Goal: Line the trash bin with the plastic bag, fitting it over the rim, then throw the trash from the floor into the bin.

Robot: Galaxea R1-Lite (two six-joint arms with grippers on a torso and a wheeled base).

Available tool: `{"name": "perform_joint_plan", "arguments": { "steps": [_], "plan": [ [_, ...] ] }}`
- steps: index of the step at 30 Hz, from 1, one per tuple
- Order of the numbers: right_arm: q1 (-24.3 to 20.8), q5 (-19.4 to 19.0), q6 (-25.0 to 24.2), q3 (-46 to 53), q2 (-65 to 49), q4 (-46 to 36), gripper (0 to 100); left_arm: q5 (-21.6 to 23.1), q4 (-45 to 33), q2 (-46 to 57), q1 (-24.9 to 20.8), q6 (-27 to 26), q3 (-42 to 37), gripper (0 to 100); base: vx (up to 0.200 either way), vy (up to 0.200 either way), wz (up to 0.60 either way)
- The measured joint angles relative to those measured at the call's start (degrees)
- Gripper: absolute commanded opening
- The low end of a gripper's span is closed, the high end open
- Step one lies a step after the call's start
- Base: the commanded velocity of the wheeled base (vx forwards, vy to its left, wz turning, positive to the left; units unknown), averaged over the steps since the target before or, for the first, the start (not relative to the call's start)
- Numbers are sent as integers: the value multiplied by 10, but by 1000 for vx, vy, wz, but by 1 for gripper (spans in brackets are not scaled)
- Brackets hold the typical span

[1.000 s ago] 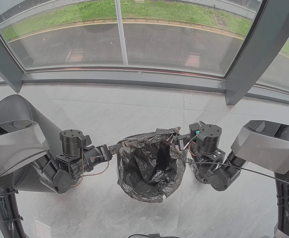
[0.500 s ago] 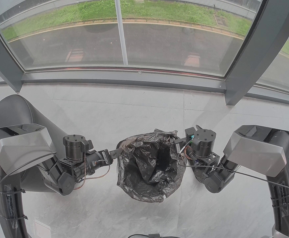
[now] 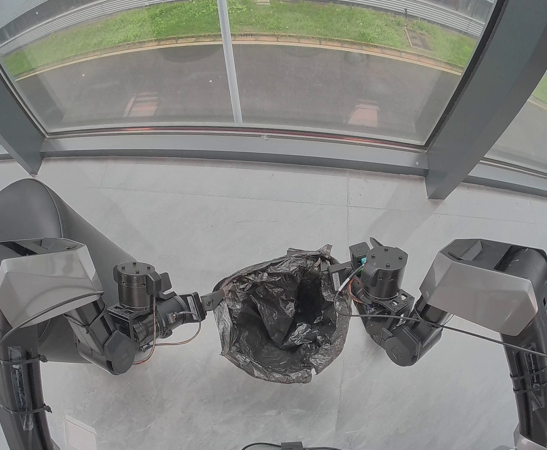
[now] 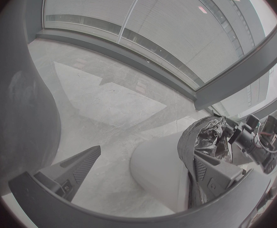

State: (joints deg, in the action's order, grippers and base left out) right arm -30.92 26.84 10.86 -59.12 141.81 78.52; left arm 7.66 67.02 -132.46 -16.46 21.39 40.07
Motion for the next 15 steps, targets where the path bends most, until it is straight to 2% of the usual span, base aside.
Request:
{"name": "perform_joint_plan", "arguments": {
  "steps": [7,15],
  "plan": [
    [1,0,-1,1,0,7,100,-20,1,14,1,-57,-33,100,0,0,0],
    [2,0,-1,2,0,8,100,-24,2,1,1,-62,-39,100,0,0,0]
  ]
}}
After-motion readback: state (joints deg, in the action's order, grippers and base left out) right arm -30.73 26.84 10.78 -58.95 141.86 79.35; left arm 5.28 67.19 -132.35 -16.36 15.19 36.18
